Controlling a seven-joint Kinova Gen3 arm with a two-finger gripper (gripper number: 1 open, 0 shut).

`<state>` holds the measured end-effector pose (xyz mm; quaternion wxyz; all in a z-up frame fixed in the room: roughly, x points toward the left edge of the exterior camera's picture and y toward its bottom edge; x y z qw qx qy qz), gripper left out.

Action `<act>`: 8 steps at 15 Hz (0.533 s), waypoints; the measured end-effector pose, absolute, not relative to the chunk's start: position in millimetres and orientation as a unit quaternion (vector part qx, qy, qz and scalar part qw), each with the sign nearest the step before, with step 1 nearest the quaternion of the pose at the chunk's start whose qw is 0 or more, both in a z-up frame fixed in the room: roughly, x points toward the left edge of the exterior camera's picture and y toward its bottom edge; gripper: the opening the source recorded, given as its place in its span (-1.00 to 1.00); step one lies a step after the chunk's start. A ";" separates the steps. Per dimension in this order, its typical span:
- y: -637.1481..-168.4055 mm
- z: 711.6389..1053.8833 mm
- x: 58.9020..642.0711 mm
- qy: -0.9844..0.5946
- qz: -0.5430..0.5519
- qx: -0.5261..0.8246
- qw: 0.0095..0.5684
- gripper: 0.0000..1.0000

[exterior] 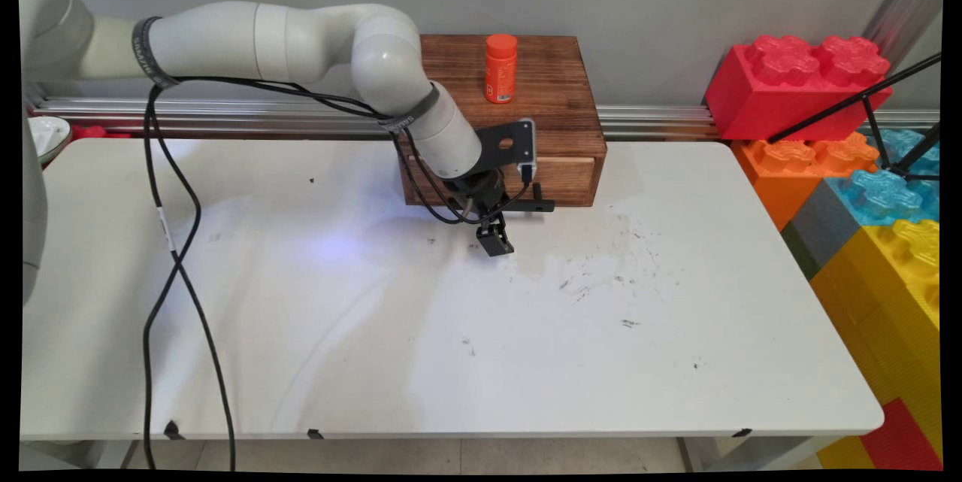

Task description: Open the drawer

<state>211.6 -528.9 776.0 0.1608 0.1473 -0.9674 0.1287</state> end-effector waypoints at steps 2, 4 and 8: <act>-529.5 773.7 209.4 -0.967 0.125 0.152 0.162 1.00; -529.6 771.6 207.7 -0.967 0.122 0.156 0.163 1.00; -526.7 768.3 203.2 -0.966 0.114 0.163 0.165 1.00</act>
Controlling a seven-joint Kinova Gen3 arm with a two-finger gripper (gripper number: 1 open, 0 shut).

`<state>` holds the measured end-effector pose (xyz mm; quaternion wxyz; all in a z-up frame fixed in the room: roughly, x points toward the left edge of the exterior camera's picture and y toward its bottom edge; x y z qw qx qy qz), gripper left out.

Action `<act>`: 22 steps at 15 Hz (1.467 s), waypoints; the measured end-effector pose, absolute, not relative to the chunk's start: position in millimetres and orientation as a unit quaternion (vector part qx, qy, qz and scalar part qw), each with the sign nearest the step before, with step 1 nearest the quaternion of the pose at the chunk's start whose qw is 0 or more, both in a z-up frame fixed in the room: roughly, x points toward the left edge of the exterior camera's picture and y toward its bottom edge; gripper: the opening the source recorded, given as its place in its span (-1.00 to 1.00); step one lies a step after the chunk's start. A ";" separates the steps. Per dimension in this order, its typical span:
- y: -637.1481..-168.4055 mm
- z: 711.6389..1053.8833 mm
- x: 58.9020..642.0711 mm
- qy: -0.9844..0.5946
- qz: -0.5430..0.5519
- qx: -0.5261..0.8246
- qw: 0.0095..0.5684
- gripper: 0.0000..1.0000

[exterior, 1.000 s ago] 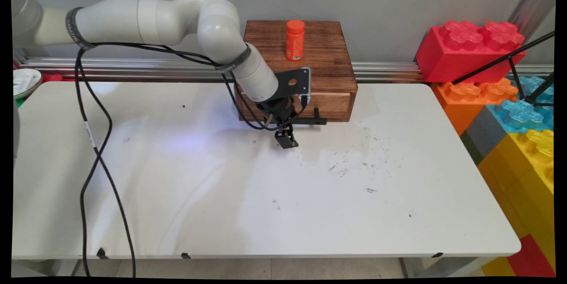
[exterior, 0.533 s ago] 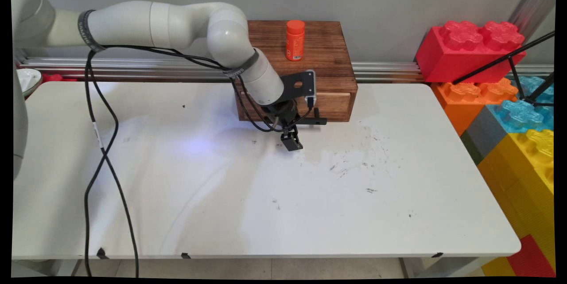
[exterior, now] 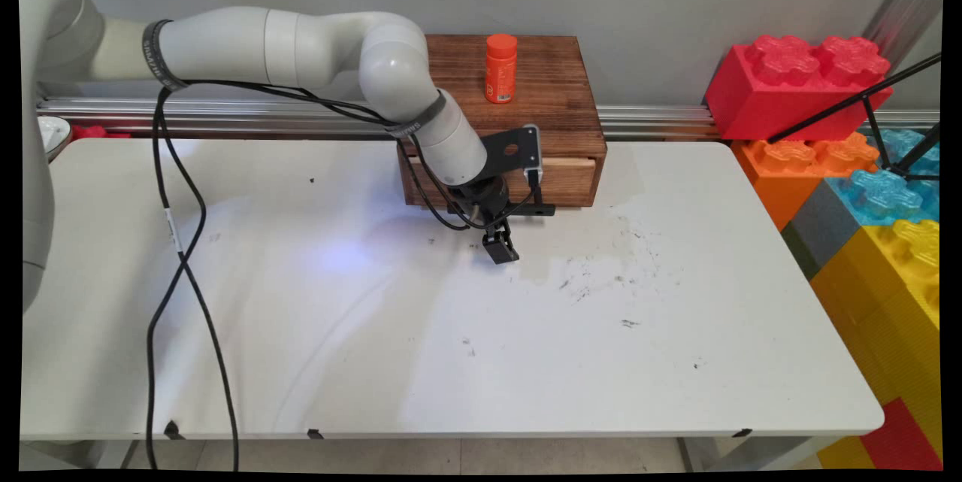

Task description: Open the drawer

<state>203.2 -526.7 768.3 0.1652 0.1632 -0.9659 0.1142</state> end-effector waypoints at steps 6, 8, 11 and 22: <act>-510.0 764.5 194.3 -0.966 0.100 0.167 0.168 1.00; -502.5 763.9 191.3 -0.967 0.095 0.167 0.168 1.00; -489.8 763.7 187.2 -0.967 0.088 0.166 0.169 1.00; -440.3 773.7 174.4 -0.970 0.072 0.154 0.176 1.00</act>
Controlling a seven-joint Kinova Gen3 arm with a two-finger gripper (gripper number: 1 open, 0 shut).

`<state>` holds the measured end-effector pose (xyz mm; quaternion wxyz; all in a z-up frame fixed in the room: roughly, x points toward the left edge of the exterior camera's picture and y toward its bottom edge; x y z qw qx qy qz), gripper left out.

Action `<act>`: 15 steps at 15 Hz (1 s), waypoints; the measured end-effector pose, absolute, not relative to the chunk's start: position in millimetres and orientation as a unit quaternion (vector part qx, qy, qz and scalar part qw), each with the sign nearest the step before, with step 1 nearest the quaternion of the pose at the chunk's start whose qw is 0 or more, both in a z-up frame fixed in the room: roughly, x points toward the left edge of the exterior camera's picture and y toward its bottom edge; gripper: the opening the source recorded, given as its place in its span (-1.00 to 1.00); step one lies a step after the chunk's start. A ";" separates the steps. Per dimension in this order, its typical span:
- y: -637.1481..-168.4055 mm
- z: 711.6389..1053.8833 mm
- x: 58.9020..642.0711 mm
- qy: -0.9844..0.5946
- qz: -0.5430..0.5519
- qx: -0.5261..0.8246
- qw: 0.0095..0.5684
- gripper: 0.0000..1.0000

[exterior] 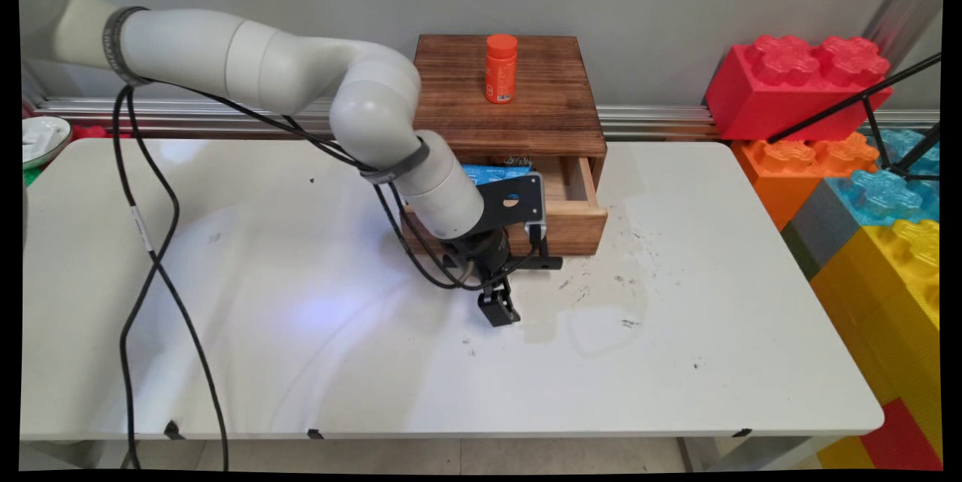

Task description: Open the drawer

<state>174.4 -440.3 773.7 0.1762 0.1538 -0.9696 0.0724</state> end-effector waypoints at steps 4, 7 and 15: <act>-423.8 778.5 170.7 -0.970 0.067 0.149 0.178 1.00; -411.2 781.4 168.0 -0.970 0.065 0.147 0.180 1.00; -379.8 783.5 160.6 -0.970 0.065 0.143 0.183 1.00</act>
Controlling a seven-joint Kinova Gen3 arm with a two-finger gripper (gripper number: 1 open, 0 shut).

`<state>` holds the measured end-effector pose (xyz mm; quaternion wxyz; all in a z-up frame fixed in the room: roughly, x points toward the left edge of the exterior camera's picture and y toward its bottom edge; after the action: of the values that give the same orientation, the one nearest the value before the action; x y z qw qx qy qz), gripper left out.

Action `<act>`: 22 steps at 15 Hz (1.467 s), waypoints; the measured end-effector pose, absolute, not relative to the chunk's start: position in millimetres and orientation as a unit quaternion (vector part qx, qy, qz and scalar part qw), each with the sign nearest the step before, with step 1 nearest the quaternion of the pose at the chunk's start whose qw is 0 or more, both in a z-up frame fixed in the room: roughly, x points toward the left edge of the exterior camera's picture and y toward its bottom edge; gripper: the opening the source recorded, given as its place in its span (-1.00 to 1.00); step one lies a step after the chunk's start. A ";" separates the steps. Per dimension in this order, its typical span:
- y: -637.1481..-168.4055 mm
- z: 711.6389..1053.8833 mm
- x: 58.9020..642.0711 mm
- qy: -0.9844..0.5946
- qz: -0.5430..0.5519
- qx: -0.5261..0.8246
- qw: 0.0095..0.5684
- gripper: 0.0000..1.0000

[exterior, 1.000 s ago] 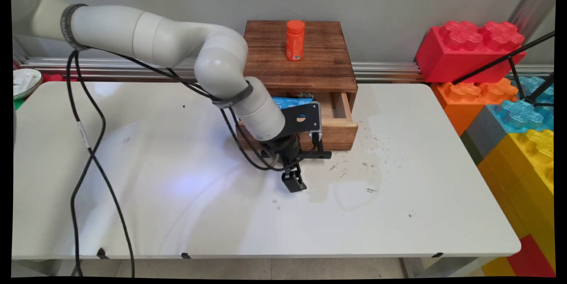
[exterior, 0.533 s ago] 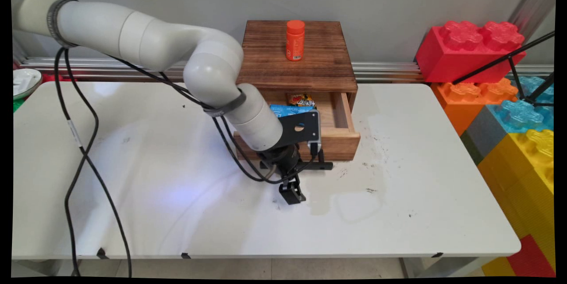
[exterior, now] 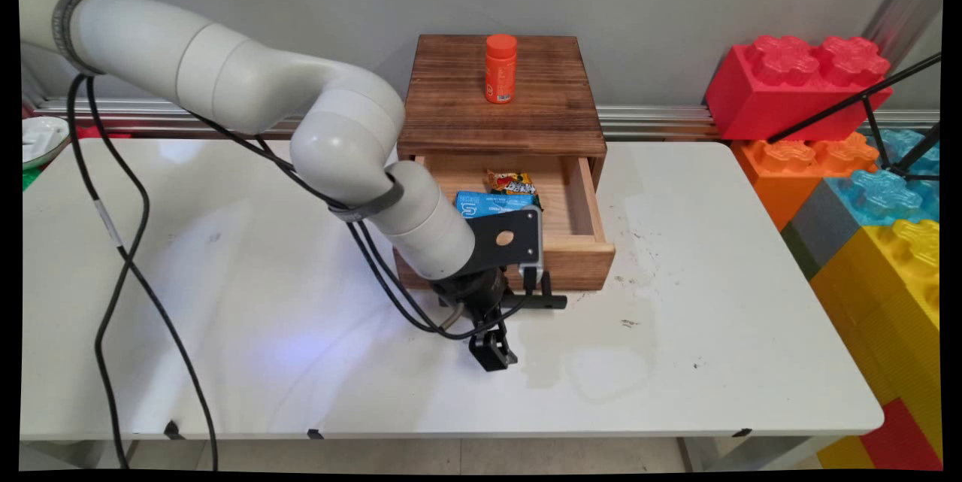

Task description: Open the drawer

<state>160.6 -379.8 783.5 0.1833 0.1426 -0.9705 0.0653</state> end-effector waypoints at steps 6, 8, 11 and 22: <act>-358.5 784.7 154.5 -0.970 0.063 0.138 0.187 1.00; -351.2 784.8 152.6 -0.971 0.060 0.136 0.189 1.00; -339.4 784.6 150.1 -0.971 0.054 0.133 0.190 1.00; -307.7 786.2 142.8 -0.972 0.037 0.118 0.201 1.00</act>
<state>142.8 -307.7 786.2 0.2011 0.1175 -0.9718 0.0371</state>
